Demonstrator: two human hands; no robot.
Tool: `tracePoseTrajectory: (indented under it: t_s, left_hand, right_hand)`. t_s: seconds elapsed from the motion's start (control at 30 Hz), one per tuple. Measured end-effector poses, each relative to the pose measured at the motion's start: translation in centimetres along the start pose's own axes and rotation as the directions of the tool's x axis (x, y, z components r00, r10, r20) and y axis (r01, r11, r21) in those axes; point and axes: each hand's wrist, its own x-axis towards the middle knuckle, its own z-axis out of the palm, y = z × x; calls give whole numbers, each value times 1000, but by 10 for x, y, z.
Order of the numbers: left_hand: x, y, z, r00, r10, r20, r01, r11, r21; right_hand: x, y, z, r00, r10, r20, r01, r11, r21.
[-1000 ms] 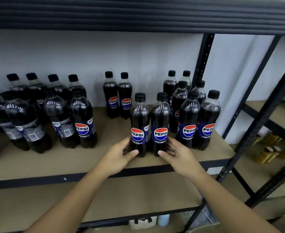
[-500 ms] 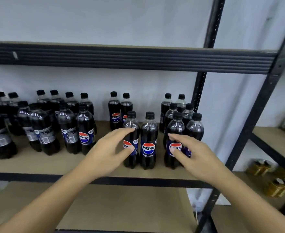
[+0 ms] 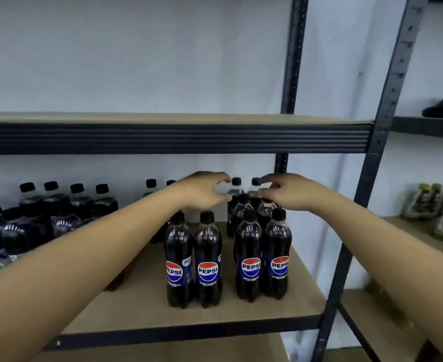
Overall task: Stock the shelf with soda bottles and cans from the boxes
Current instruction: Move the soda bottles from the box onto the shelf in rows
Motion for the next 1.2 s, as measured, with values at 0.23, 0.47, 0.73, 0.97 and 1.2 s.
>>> tracePoseTrajectory:
  t_s: [0.23, 0.47, 0.73, 0.97, 1.2]
  left_hand:
    - [99, -30, 10, 993, -12, 120, 5, 999, 53]
    - [159, -51, 27, 978, 63, 199, -76, 996, 57]
    - [170, -54, 39, 965, 235, 115, -242, 969, 55]
    - [163, -63, 38, 963, 261, 75, -264, 964, 33]
    - [139, -93, 30, 972, 217, 90, -225, 969, 98]
  right_hand:
    - [82, 7, 7, 988, 146, 47, -137, 979, -151]
    - [138, 9, 24, 960, 260, 104, -229, 943, -242]
    - [184, 26, 45, 943, 322, 88, -294, 926, -235]
    - [190, 26, 48, 966, 244, 88, -218, 947, -234]
    - [175, -16, 51, 989, 68, 131, -32, 966, -258]
